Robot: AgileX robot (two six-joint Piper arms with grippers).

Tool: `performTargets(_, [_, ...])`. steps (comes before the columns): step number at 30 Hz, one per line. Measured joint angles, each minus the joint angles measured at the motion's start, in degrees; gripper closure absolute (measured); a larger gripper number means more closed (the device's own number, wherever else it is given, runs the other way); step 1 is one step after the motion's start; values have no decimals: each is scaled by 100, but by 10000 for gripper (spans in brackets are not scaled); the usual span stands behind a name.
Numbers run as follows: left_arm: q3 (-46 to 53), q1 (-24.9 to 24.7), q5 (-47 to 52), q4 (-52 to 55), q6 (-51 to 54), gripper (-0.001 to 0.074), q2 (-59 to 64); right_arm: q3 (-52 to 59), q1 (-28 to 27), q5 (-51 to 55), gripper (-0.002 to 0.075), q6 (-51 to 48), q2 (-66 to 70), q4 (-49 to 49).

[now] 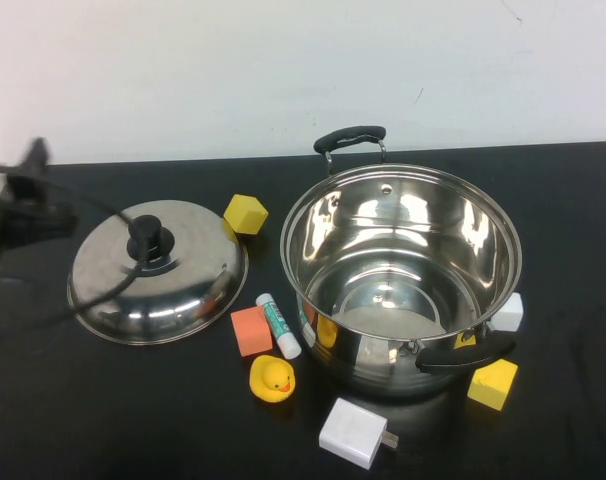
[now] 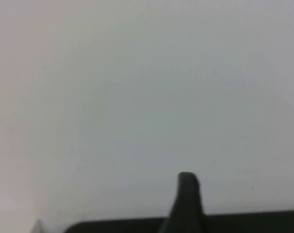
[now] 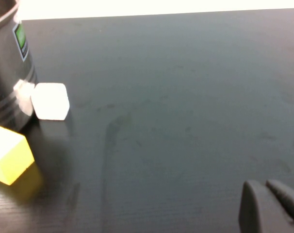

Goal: Cover the pot
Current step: Pick up the pot lid, then place the pot lid on the pot

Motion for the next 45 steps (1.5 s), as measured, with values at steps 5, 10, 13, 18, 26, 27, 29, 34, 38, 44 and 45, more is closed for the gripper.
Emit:
performTargets(5, [-571, 0, -8, 543, -355, 181, 1171, 0, 0, 0, 728, 0, 0, 0])
performTargets(10, [-1060, -62, 129, 997, -543, 168, 2050, 0, 0, 0, 728, 0, 0, 0])
performTargets(13, [-1290, -154, 240, 1057, -657, 168, 2534, 0, 0, 0, 728, 0, 0, 0])
performTargets(18, [-1669, -265, 497, 1127, -802, 197, 3135, 0, 0, 0, 728, 0, 0, 0])
performTargets(26, [-1946, -322, 1039, 1118, -813, 399, 3427, 0, 0, 0, 728, 0, 0, 0])
performTargets(27, [-1958, -322, 1084, 1118, -813, 399, 3427, 0, 0, 0, 728, 0, 0, 0])
performTargets(29, [-1996, -322, 1146, 1118, -802, 399, 3427, 0, 0, 0, 728, 0, 0, 0])
performTargets(34, [-2051, -322, 1589, 1118, -802, 399, 3259, 0, 0, 0, 728, 0, 0, 0])
performTargets(38, [-2240, -327, 2839, 1118, -744, 399, 2814, 0, 0, 0, 728, 0, 0, 0])
performTargets(44, [-2977, -327, 4222, 1128, -537, 399, 1756, 0, 0, 0, 728, 0, 0, 0])
performTargets(45, [-3107, -327, 4327, 1128, -521, 399, 1609, 0, 0, 0, 728, 0, 0, 0])
